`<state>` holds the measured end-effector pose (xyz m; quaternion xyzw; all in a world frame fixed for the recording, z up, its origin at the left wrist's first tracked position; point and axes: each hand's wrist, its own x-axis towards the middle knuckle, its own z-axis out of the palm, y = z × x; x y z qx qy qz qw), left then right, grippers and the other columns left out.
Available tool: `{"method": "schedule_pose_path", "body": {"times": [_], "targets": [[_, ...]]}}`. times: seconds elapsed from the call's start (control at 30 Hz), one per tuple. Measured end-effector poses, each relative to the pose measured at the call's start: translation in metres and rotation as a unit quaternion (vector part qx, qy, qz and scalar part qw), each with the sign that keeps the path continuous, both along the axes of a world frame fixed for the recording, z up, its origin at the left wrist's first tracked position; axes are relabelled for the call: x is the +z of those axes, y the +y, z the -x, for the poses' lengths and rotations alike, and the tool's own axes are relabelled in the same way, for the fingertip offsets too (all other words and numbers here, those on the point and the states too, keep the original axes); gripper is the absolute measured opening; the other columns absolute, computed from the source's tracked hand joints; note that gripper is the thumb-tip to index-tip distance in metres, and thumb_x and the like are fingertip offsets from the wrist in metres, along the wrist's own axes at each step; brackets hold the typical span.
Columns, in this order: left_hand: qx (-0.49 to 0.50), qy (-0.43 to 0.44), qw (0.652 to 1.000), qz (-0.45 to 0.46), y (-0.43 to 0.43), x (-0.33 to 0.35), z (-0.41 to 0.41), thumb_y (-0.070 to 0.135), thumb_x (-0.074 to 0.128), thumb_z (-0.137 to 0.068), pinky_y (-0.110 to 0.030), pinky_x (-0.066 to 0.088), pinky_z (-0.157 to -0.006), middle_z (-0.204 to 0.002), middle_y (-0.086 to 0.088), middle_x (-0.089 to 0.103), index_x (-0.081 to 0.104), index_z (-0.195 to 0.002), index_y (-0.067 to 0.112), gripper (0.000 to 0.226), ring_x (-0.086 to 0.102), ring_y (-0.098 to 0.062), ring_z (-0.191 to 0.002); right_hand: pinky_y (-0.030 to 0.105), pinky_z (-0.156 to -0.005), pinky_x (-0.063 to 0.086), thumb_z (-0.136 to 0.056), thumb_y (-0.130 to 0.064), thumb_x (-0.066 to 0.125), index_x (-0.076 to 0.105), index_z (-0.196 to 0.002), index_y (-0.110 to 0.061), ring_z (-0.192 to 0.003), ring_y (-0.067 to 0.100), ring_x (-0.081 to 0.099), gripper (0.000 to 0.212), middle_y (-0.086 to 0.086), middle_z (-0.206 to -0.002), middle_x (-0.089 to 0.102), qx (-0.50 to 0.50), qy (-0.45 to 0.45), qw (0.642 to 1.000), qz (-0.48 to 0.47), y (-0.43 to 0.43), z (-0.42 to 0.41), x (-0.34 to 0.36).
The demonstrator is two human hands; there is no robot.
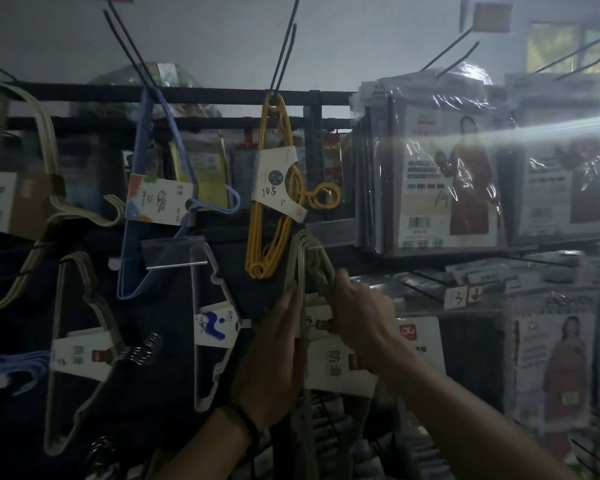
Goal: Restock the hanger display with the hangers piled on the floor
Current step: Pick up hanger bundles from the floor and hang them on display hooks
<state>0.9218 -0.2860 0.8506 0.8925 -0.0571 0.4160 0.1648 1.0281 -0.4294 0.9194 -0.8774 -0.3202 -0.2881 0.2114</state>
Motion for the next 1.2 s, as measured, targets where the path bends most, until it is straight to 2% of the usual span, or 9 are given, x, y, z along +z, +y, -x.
{"method": "schedule_pose_path", "body": {"times": [0.17, 0.3, 0.47, 0.57, 0.7, 0.87, 0.97, 1.07, 1.2], "targets": [[0.008, -0.031, 0.993, -0.110, 0.009, -0.004, -0.006, 0.030, 0.036, -0.111, -0.023, 0.015, -0.128, -0.174, 0.011, 0.003, 0.004, -0.166, 0.026, 0.064, 0.009, -0.006, -0.159, 0.024, -0.045, 0.023, -0.109, -0.030, 0.046, 0.042, -0.111, -0.018, -0.053, 0.014, 0.047, 0.012, -0.004, -0.083, 0.059, -0.028, -0.076, 0.996, -0.041, -0.016, 0.008, 0.006], [0.034, -0.017, 0.987, -0.158, 0.013, -0.002, -0.020, 0.027, 0.043, -0.109, -0.026, 0.016, -0.128, -0.174, 0.003, 0.007, 0.010, -0.166, 0.019, 0.067, 0.010, -0.010, -0.160, 0.028, -0.050, 0.040, -0.109, -0.025, 0.045, 0.041, -0.108, -0.019, -0.058, 0.017, 0.059, 0.008, -0.002, -0.083, 0.062, -0.026, -0.065, 0.996, -0.064, -0.018, 0.003, -0.003], [0.040, 0.021, 0.988, -0.151, 0.012, 0.007, -0.019, 0.024, 0.048, -0.106, -0.027, 0.015, -0.128, -0.174, 0.010, -0.005, 0.003, -0.166, 0.022, 0.075, 0.004, -0.008, -0.159, 0.025, -0.048, 0.039, -0.109, -0.025, 0.048, 0.045, -0.115, -0.016, -0.063, 0.017, 0.062, 0.011, 0.003, -0.085, 0.065, 0.030, 0.020, 0.998, -0.051, -0.001, -0.025, 0.000], [0.077, 0.077, 0.986, -0.129, 0.019, 0.014, -0.023, 0.026, 0.045, -0.107, -0.031, 0.019, -0.129, -0.172, 0.012, -0.016, -0.004, -0.165, 0.026, 0.077, 0.003, -0.011, -0.159, 0.038, -0.056, 0.056, -0.107, -0.038, 0.043, 0.048, -0.108, -0.021, -0.069, 0.021, 0.066, 0.018, 0.005, -0.086, 0.066, 0.061, 0.073, 0.995, -0.041, 0.022, -0.047, 0.001], [0.125, 0.175, 0.969, -0.124, 0.033, 0.022, -0.031, 0.031, 0.052, -0.103, -0.042, 0.031, -0.124, -0.169, 0.015, -0.026, -0.012, -0.164, 0.031, 0.088, 0.009, -0.020, -0.158, 0.036, -0.071, 0.056, -0.106, -0.023, 0.047, 0.052, -0.125, -0.009, -0.092, 0.031, 0.066, 0.024, 0.019, -0.117, 0.059, 0.026, 0.028, 0.999, -0.011, 0.047, -0.069, 0.003], [0.159, 0.233, 0.954, -0.098, 0.027, 0.019, -0.028, 0.041, 0.051, -0.102, -0.039, 0.036, -0.119, -0.172, 0.008, 0.009, 0.020, -0.164, 0.033, 0.069, 0.027, -0.026, -0.149, 0.040, -0.077, 0.062, -0.109, -0.030, 0.044, 0.065, -0.115, -0.007, -0.091, 0.029, 0.073, 0.031, 0.013, -0.106, 0.070, 0.005, -0.031, 0.999, 0.019, 0.057, -0.086, 0.007], [0.186, 0.257, 0.943, -0.102, 0.026, 0.014, -0.028, 0.047, 0.047, -0.099, -0.035, 0.048, -0.102, -0.145, 0.004, 0.052, 0.062, -0.131, 0.033, 0.038, 0.052, -0.025, -0.127, 0.044, -0.075, 0.062, -0.107, -0.040, 0.049, 0.069, -0.106, -0.012, -0.089, 0.028, 0.072, 0.034, 0.010, -0.102, 0.072, 0.036, -0.017, 0.999, 0.008, 0.060, -0.101, 0.002], [0.217, 0.264, 0.937, -0.070, 0.021, 0.004, -0.016, 0.044, 0.044, -0.095, -0.034, 0.053, -0.089, -0.120, 0.004, 0.063, 0.068, -0.108, 0.033, 0.029, 0.060, -0.023, -0.110, 0.045, -0.073, 0.061, -0.102, -0.047, 0.059, 0.068, -0.098, -0.011, -0.083, 0.028, 0.070, 0.036, 0.010, -0.095, 0.071, 0.079, 0.058, 0.993, -0.061, 0.056, -0.108, -0.003], [0.237, 0.242, 0.941, 0.013, 0.007, -0.006, 0.019, 0.045, 0.052, -0.092, -0.032, 0.057, -0.085, -0.118, 0.009, 0.071, 0.066, -0.117, 0.042, 0.029, 0.068, -0.019, -0.105, 0.047, -0.079, 0.059, -0.099, -0.047, 0.060, 0.057, -0.122, -0.011, -0.094, 0.034, 0.068, 0.043, 0.012, -0.105, 0.070, 0.064, 0.084, 0.991, -0.077, 0.042, -0.080, -0.017]]}}
